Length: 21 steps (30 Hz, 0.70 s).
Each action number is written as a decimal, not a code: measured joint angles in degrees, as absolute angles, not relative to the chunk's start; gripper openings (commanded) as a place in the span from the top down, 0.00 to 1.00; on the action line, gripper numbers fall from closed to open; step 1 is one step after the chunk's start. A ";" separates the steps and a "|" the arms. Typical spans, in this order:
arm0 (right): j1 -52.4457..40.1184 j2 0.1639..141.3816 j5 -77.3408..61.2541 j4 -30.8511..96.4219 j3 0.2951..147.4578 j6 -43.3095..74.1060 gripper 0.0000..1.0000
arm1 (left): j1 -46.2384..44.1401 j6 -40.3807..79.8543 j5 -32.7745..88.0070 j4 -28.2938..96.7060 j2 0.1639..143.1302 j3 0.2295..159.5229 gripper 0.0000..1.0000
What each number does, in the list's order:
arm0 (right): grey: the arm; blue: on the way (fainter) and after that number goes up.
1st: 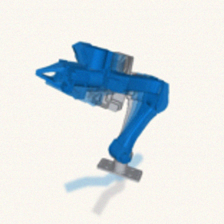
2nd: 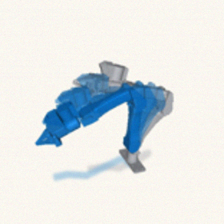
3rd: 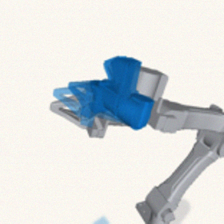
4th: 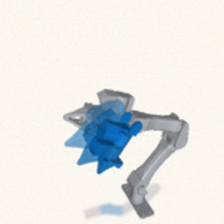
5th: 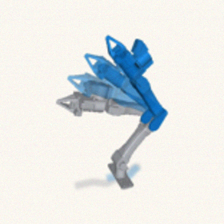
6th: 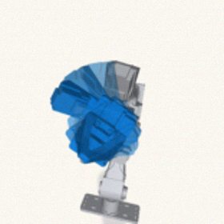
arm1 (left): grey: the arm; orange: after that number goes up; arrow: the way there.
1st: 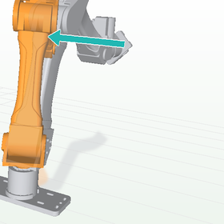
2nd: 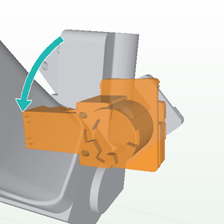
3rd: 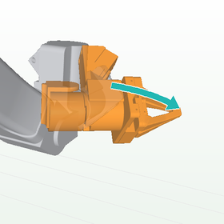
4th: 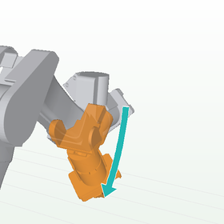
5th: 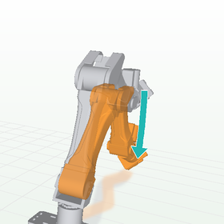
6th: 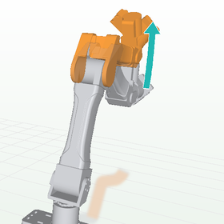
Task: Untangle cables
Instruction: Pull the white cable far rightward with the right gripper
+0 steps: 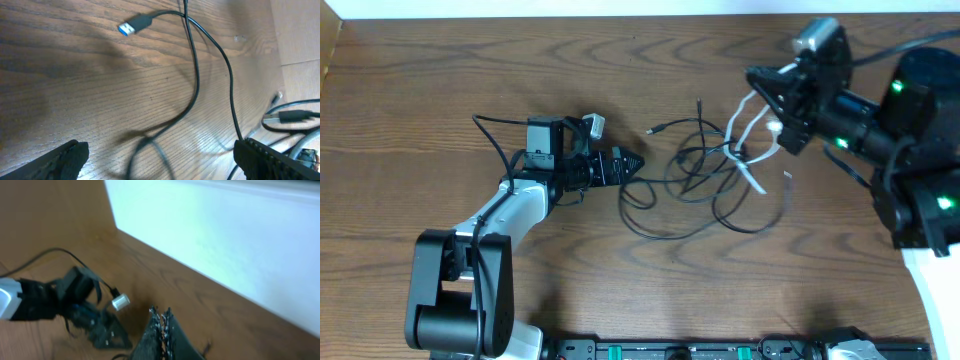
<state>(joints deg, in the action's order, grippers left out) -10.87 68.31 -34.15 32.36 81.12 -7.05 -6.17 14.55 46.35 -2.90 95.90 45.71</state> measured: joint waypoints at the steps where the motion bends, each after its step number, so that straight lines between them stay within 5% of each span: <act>1: -10.79 68.60 -31.38 35.35 81.25 -7.01 0.99 | -6.17 14.55 46.35 -2.90 95.90 45.71 0.01; 9: -12.10 82.35 -15.16 46.02 79.59 1.50 0.99 | -6.17 14.55 46.33 -2.90 95.90 45.71 0.01; 21: -23.05 94.85 -48.27 28.03 78.98 -3.64 0.99 | -6.17 14.55 46.35 -2.85 95.90 45.71 0.01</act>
